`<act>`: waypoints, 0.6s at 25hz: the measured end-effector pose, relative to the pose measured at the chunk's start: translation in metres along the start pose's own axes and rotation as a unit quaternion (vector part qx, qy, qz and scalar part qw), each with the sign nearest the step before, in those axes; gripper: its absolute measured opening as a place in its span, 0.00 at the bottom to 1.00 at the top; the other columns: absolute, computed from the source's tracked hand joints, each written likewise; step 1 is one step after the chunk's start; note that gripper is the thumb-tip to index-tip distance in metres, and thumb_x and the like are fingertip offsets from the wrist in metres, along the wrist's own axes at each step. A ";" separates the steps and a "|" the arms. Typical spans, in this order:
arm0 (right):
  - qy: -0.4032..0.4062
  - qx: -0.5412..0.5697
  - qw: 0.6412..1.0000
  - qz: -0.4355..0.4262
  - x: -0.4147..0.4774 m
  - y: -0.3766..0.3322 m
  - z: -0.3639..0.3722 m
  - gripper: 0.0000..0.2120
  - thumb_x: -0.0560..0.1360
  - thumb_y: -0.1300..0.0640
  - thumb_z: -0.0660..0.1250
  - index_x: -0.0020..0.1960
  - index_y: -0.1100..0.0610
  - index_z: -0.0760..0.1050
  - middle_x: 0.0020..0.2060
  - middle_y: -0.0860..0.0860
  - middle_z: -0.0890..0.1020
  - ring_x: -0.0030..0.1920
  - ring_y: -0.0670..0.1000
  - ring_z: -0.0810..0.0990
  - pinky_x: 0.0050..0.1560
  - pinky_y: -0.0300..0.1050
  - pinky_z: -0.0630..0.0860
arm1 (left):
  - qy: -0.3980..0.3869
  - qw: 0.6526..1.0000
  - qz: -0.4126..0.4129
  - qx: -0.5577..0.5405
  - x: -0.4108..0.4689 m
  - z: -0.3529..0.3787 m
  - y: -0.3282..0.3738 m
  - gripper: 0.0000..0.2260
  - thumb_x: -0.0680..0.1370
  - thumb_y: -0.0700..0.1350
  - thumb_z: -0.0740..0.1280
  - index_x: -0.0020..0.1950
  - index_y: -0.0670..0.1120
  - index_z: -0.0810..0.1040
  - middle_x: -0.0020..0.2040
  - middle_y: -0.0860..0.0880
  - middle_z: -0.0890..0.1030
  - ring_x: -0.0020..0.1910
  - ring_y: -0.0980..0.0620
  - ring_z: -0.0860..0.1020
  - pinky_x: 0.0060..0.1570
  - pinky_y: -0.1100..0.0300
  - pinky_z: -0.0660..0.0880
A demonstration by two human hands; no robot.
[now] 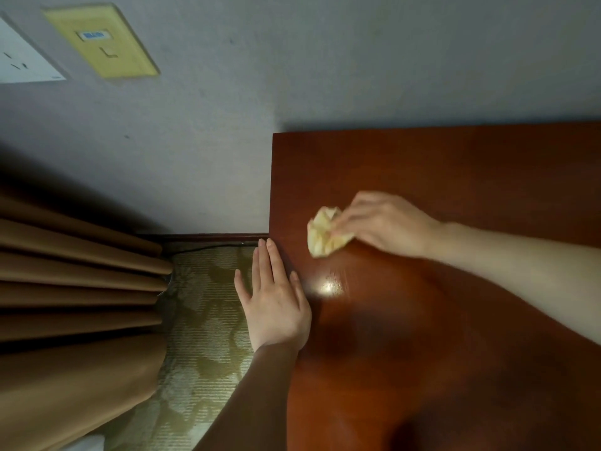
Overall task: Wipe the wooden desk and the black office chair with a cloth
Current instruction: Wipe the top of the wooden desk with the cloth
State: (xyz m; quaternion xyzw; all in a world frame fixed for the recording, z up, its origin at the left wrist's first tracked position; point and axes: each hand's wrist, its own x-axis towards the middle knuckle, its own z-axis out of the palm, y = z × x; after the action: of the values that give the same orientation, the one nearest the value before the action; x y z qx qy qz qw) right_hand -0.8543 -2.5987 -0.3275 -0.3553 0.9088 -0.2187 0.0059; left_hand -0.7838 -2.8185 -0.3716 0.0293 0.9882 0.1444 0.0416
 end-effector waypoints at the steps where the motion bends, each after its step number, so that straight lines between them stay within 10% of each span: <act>1: 0.014 -0.010 0.999 0.038 0.013 0.011 -0.004 0.11 0.70 0.67 0.71 0.52 0.59 0.83 0.48 0.54 0.84 0.42 0.59 0.79 0.42 0.53 0.79 | 0.001 1.000 0.001 0.000 0.000 0.000 0.000 0.30 0.77 0.53 0.38 0.78 0.44 0.48 0.78 0.47 0.55 0.77 0.52 0.52 0.74 0.48 0.44; 15: 0.223 -0.061 0.880 0.416 0.122 0.052 0.030 0.18 0.77 0.66 0.59 0.62 0.51 0.77 0.57 0.53 0.78 0.56 0.57 0.73 0.54 0.45 0.68 | 0.004 1.000 -0.004 -0.008 0.001 0.002 -0.002 0.28 0.78 0.52 0.40 0.78 0.44 0.49 0.78 0.47 0.55 0.77 0.52 0.52 0.74 0.47 0.44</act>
State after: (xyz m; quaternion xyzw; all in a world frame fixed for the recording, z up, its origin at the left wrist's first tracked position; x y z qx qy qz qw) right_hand -0.9743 -2.6558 -0.3584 0.1138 0.9618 -0.2138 -0.1280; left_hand -0.7847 -2.8195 -0.3743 0.0243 0.9872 0.1525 0.0390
